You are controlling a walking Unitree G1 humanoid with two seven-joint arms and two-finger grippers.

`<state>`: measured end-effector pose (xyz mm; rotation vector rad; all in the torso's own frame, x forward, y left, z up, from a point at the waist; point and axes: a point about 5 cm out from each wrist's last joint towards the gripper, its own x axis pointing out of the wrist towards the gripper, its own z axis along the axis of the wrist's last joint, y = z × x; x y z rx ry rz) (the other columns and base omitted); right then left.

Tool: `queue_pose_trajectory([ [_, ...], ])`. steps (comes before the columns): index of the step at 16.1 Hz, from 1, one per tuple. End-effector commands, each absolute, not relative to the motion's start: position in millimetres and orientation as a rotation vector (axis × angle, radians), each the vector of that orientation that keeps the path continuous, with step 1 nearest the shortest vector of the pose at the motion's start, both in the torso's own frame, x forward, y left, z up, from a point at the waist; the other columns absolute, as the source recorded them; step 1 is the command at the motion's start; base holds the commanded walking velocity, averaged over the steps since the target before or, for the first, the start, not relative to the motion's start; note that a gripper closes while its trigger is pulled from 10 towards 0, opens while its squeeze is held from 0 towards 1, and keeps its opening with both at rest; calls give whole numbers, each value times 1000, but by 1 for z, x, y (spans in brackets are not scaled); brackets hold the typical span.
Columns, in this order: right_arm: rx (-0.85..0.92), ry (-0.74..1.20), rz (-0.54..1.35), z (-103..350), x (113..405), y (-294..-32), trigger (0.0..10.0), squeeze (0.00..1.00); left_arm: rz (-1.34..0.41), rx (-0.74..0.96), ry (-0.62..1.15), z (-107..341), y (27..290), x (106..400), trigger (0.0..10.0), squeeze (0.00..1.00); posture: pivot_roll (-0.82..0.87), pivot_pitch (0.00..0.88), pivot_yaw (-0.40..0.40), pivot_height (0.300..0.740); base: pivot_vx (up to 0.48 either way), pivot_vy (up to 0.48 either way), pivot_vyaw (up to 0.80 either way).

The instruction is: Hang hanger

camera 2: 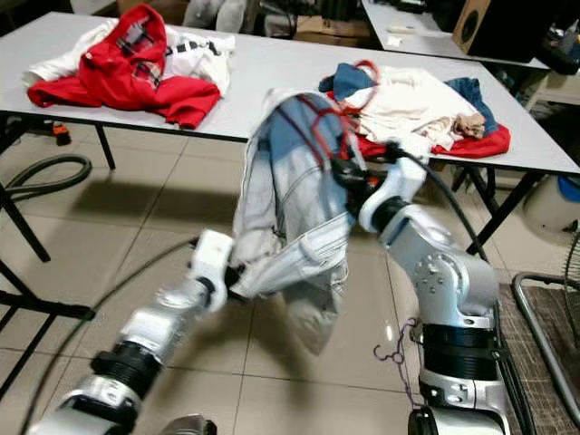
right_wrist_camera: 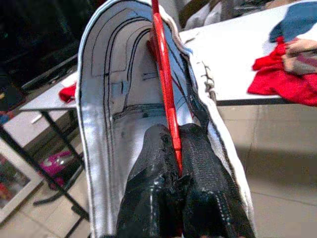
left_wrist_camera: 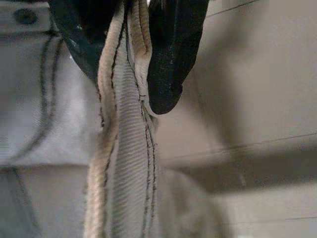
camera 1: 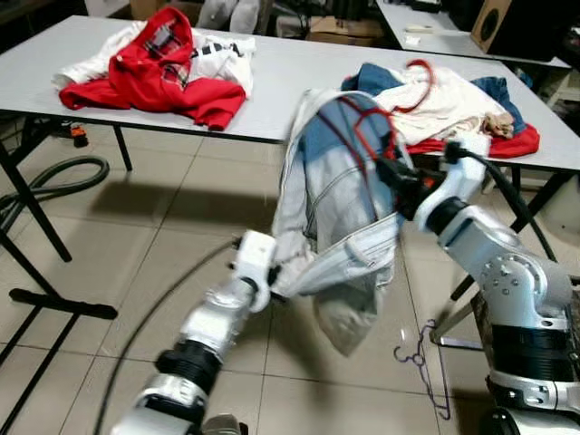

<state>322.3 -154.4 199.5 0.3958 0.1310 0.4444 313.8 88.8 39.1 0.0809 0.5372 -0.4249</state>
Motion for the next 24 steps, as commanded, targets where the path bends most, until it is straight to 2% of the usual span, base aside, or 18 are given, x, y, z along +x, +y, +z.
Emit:
queue_pose_trajectory([
  [1, 360, 41, 487, 222, 319, -151, 10000, 0, -453, 88, 545, 33, 82, 311, 0, 0, 57, 0, -76, 740, 0, 0, 0],
  [3, 349, 49, 496, 222, 319, -150, 10000, 0, -460, 81, 535, 30, 82, 311, 0, 0, 55, 0, -78, 740, 0, 0, 0],
  [4, 335, 57, 500, 222, 319, -150, 10000, 0, -480, 22, 522, 31, 83, 310, 10000, 0, 55, 0, -77, 740, 0, 0, 0],
  [5, 311, 72, 498, 219, 319, -151, 10000, 0, -539, -30, 483, 37, 85, 309, 10000, 1000, 56, 0, -78, 740, 0, 0, 0],
  [9, 283, 112, 473, 211, 320, -154, 10000, 0, -600, -52, 378, 53, 97, 304, 10000, 1000, 63, 0, -81, 740, 0, 0, 0],
  [14, 242, 198, 401, 189, 322, -165, 10000, 0, -759, -68, 286, 80, 105, 284, 10000, 1000, 75, 0, -88, 740, 0, 0, 0],
  [15, 235, 204, 383, 185, 323, -167, 10000, 0, -780, -120, 246, 89, 104, 281, 10000, 0, 75, 0, -85, 740, 0, 0, 0],
  [18, 221, 212, 351, 180, 324, -170, 10000, 0, -812, -266, 154, 113, 103, 277, 10000, 0, 77, 0, -81, 740, 0, 0, 0],
  [21, 188, 218, 340, 173, 322, -170, 10000, 0, -801, -327, 89, 129, 110, 276, 10000, 0, 78, 0, -70, 740, 0, 0, 0],
  [22, 156, 220, 344, 164, 314, -170, 10000, 0, -705, -252, 57, 135, 125, 276, 10000, 0, 79, 0, -61, 740, 0, 0, 0],
  [24, 120, 240, 363, 153, 300, -169, 10000, 0, -601, -108, 82, 132, 138, 271, 10000, 0, 80, 0, -57, 740, 0, 0, 0],
])
